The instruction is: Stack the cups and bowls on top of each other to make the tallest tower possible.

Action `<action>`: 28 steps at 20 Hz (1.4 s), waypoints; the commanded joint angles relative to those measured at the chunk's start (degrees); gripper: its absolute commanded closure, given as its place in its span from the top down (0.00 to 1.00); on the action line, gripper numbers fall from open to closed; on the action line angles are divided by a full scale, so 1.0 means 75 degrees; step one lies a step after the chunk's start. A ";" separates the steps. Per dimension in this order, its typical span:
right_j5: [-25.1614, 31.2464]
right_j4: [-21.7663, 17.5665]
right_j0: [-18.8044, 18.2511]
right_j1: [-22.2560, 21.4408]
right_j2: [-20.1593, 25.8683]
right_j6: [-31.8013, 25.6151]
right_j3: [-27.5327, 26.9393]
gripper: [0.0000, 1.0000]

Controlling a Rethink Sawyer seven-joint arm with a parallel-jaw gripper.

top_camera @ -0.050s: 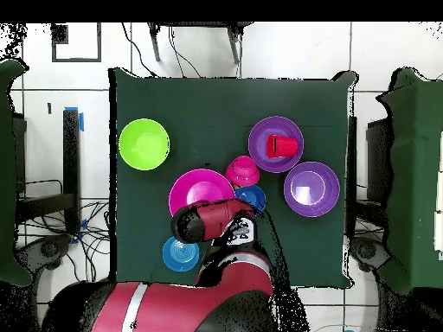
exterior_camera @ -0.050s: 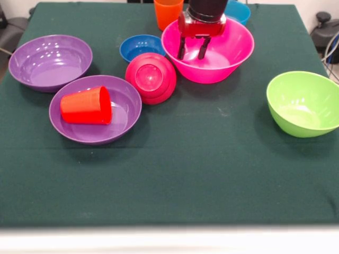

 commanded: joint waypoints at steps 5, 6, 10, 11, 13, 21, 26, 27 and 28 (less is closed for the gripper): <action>-0.0241 0.0003 0.0222 0.0948 0.0511 0.0773 -0.0901 1.00; -0.0228 0.0014 0.0235 0.0913 0.0515 0.0781 -0.0888 1.00; -0.0126 0.0003 0.0293 0.0708 0.0594 0.0723 -0.0741 1.00; 0.0109 0.0037 0.0306 0.0565 0.0659 0.0639 -0.0731 1.00; 0.0473 0.0004 0.0135 0.0186 0.0783 0.0412 -0.0504 1.00; 0.0918 -0.0208 -0.0252 -0.0107 0.0818 -0.0023 -0.0443 1.00; 0.1747 -0.0296 0.0090 -0.0394 0.0457 -0.0298 -0.0736 1.00; 0.1943 -0.0365 0.0207 -0.0443 0.0350 -0.0398 -0.0857 1.00; 0.2087 -0.0413 0.0243 -0.0494 0.0345 -0.0487 -0.0925 1.00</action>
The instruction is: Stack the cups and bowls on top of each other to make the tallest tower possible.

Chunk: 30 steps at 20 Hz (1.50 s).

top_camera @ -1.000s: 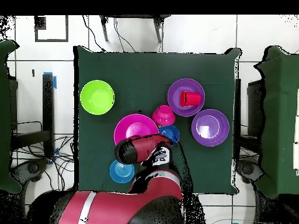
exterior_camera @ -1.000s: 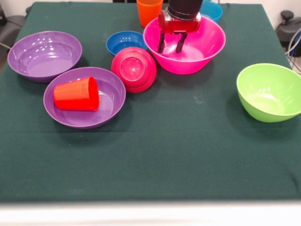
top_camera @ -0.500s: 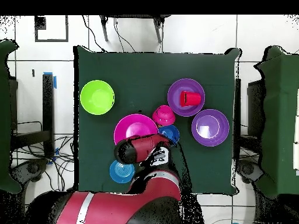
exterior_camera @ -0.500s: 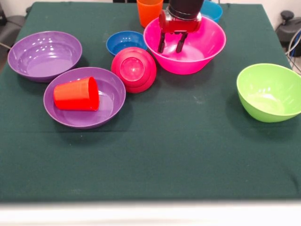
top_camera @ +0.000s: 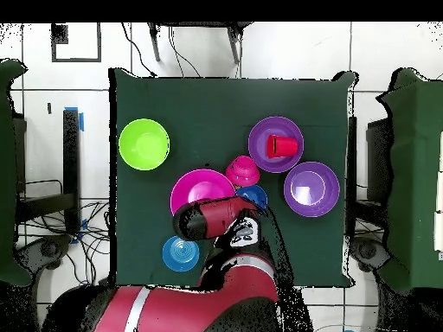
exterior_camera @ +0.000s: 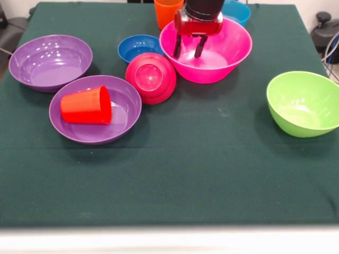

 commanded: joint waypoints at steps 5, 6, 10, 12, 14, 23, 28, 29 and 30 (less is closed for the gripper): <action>0.2228 -0.0414 0.0237 -0.0491 0.0529 -0.0624 -0.1001 1.00; 0.2343 -0.0406 0.0206 -0.0524 0.0582 -0.0655 -0.1030 1.00; 0.2819 -0.0459 0.0147 -0.0581 0.0689 -0.0810 -0.1269 1.00; 0.2828 -0.0551 0.0165 -0.0584 0.0677 -0.0811 -0.1320 1.00; 0.2766 -0.0642 0.0163 -0.0596 0.0699 -0.0796 -0.1329 1.00; 0.2444 -0.0947 0.0242 -0.0683 0.0624 -0.0556 -0.1209 1.00; 0.2020 -0.1170 0.0329 -0.0543 0.0526 -0.0258 -0.1152 1.00; 0.1904 -0.1219 0.0347 -0.0503 0.0499 -0.0182 -0.1138 1.00; 0.1788 -0.1269 0.0365 -0.0462 0.0472 -0.0105 -0.1125 1.00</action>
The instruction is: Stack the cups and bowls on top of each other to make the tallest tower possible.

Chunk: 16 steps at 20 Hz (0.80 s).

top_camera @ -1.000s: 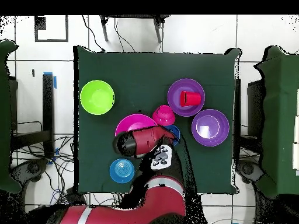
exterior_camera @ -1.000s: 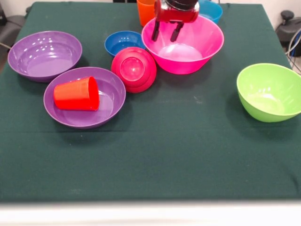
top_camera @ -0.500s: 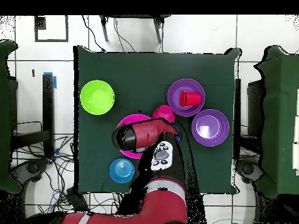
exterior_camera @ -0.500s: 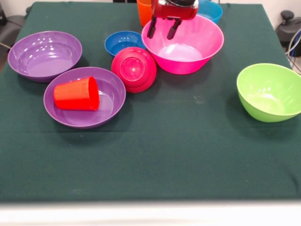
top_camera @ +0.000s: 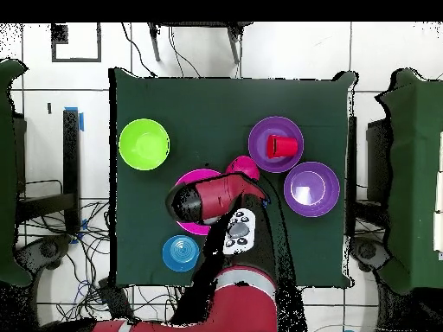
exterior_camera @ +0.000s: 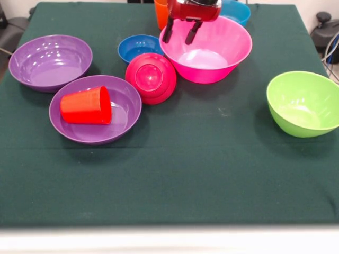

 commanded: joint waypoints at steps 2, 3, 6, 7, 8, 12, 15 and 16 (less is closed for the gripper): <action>-0.0652 -0.0872 0.0217 0.0430 0.0469 0.0045 -0.0252 1.00; -0.0731 -0.0928 0.0235 0.0457 0.0448 0.0102 -0.0258 1.00; -0.0932 -0.1044 0.0260 0.0523 0.0408 0.0252 -0.0260 1.00; -0.0999 -0.1080 0.0272 0.0553 0.0388 0.0293 -0.0259 1.00; -0.1067 -0.1116 0.0283 0.0583 0.0368 0.0334 -0.0259 1.00; -0.1472 -0.1200 0.0374 0.0744 0.0222 0.0603 -0.0206 1.00; -0.1999 -0.1261 0.0534 0.0978 -0.0054 0.0917 -0.0195 1.00; -0.2191 -0.1294 0.0651 0.1105 -0.0199 0.1035 -0.0238 1.00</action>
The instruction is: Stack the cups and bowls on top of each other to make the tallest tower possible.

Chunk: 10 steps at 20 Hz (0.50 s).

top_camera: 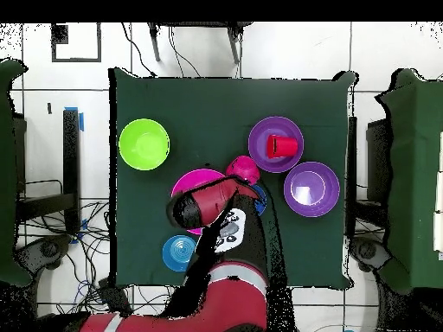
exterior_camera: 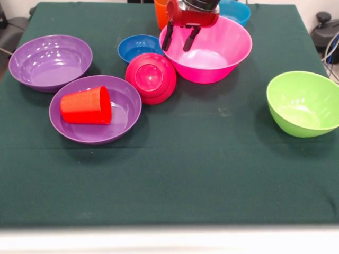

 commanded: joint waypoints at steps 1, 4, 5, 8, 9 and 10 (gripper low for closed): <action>-0.1383 -0.0620 0.0504 0.0923 -0.0130 0.1116 -0.0267 1.00; -0.1495 -0.0579 0.0638 0.1011 -0.0321 0.1044 -0.0294 1.00; -0.1504 -0.0564 0.0673 0.1038 -0.0380 0.0988 -0.0305 1.00; -0.1567 -0.0492 0.0732 0.1080 -0.0482 0.0896 -0.0330 1.00; -0.1553 -0.0466 0.0731 0.1074 -0.0488 0.0848 -0.0340 1.00; -0.1538 -0.0439 0.0730 0.1068 -0.0494 0.0800 -0.0350 1.00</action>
